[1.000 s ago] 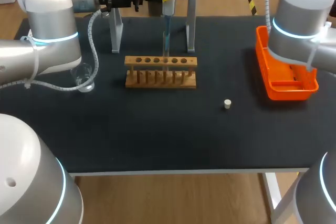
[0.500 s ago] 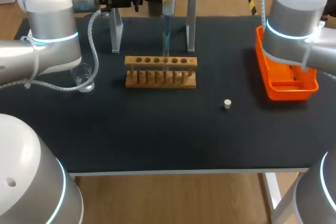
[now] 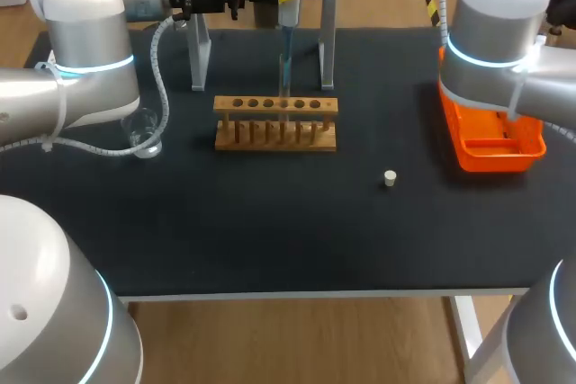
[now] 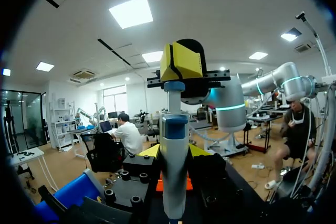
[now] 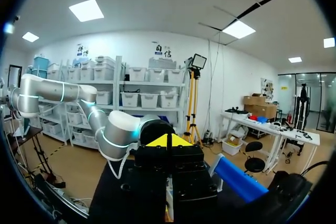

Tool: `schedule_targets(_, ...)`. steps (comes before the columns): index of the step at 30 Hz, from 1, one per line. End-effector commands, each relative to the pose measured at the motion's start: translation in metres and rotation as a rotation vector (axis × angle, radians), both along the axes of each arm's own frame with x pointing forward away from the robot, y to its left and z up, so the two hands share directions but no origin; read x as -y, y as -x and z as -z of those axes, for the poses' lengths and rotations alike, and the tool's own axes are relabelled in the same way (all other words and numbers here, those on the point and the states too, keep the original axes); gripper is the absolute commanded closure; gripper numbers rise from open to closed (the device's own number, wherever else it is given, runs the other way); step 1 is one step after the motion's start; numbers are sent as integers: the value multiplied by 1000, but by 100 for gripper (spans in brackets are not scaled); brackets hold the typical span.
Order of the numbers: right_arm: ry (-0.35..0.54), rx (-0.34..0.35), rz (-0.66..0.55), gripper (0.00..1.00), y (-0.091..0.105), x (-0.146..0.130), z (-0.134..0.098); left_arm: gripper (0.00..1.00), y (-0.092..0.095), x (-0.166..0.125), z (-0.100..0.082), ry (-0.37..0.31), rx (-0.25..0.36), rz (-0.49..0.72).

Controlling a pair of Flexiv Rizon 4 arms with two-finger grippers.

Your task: Invert the test tube, pick up the pipette, mount the tip to pipette, aspirate from beaker and dispense into the tube, eject the tip, return the pipette, and cap with the stopper.

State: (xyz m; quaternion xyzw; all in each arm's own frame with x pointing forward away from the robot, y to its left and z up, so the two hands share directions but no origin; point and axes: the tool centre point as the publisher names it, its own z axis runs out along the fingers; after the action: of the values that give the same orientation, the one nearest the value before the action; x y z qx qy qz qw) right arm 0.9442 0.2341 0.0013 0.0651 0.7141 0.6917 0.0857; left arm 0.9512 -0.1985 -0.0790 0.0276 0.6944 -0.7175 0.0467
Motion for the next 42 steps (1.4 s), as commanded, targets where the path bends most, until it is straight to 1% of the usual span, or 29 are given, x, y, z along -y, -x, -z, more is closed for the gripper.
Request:
schedule_targets(1,4,-1,1,100,-2,2,2,100,0,0,0,1,0,1)
schedule_targets(25,32,-2,6,100,-2,4,19,100,0,0,0,1,0,1)
schedule_targets(42,46,-32,6,100,0,6,36,100,0,0,0,1,0,1)
